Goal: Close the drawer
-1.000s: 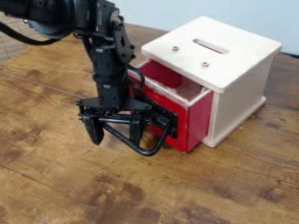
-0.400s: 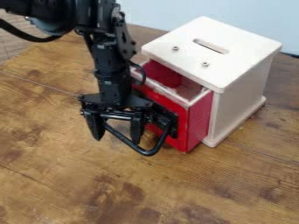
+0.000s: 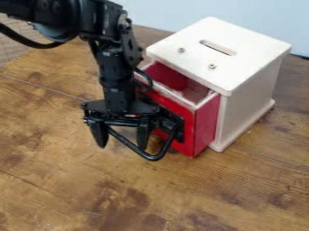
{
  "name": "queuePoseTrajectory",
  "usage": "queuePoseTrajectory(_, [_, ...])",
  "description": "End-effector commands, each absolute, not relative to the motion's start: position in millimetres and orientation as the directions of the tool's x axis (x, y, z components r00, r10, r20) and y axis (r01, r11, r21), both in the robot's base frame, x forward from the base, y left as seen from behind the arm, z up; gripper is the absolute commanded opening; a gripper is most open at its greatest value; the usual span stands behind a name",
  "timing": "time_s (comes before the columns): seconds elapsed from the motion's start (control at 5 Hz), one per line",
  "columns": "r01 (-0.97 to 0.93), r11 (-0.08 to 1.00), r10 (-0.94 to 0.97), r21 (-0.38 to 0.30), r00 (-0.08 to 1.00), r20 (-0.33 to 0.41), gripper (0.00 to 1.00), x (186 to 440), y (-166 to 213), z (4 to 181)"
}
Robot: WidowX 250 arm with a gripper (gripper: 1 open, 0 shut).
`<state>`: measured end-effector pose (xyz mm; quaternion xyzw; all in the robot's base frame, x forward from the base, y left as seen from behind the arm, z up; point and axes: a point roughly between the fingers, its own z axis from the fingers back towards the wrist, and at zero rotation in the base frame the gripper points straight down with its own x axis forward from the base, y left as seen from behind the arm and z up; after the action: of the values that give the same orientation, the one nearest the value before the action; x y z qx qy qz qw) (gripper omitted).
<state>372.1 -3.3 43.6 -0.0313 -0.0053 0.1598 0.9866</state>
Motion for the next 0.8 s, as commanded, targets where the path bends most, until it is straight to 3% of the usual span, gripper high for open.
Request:
queuePoseTrajectory(0.0, [-0.211, 0.972, 0.219, -0.100, 0.973, 0.076, 1.00, 372, -47, 71.1])
queuePoseTrajectory(0.6, [-0.220, 0.969, 0.231, -0.114, 0.968, 0.098, 1.00, 378, -28, 80.7])
